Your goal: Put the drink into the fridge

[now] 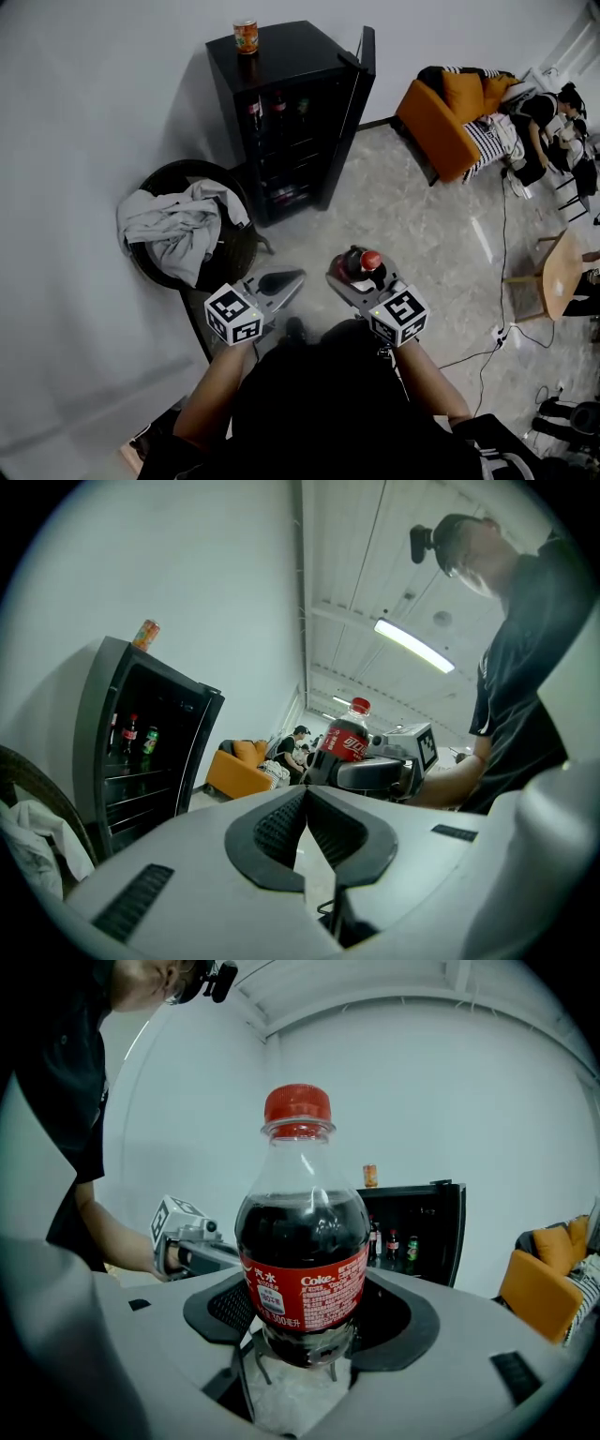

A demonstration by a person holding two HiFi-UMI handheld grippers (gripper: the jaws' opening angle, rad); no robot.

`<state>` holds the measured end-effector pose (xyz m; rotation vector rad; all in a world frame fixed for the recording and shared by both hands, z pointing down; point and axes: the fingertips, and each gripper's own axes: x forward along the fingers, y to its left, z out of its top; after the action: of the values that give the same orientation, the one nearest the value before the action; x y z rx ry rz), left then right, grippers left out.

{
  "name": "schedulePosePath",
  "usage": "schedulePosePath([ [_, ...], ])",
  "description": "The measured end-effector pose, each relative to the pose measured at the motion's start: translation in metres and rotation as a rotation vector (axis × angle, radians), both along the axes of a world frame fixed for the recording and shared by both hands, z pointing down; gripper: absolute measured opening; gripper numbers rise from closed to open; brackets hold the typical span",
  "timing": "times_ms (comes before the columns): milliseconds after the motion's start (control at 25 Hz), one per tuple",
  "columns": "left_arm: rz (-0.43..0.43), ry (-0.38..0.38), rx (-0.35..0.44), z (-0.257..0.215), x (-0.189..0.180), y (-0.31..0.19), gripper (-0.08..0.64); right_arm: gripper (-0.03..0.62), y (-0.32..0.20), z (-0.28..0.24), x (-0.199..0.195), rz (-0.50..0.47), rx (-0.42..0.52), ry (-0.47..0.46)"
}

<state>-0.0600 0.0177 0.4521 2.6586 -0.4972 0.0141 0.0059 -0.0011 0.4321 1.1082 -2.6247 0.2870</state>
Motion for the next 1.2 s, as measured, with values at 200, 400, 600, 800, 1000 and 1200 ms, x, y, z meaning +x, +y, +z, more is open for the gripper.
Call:
schedulePosePath([
  [200,0.012,-0.001,0.002,-0.005,0.002,-0.017,0.011,0.311,-0.019,0.0,0.008,0.009,-0.013,0.008],
  [400,-0.04,-0.015,-0.012,0.0,-0.011,-0.046,0.009,0.311,-0.05,0.008,0.018,-0.002,-0.023,0.023],
  [600,-0.084,-0.034,-0.036,0.008,-0.013,-0.079,0.011,0.311,-0.09,0.014,0.022,-0.039,-0.027,0.029],
  [800,-0.12,-0.039,-0.055,0.01,-0.005,-0.13,0.011,0.311,-0.144,0.016,0.018,-0.093,-0.035,0.007],
  [1000,-0.163,-0.052,-0.05,0.006,0.008,-0.187,0.011,0.311,-0.194,0.013,0.023,-0.161,-0.032,0.014],
  [1200,-0.211,-0.086,-0.039,0.006,0.017,-0.23,0.011,0.311,-0.238,0.023,0.029,-0.21,-0.055,0.003],
])
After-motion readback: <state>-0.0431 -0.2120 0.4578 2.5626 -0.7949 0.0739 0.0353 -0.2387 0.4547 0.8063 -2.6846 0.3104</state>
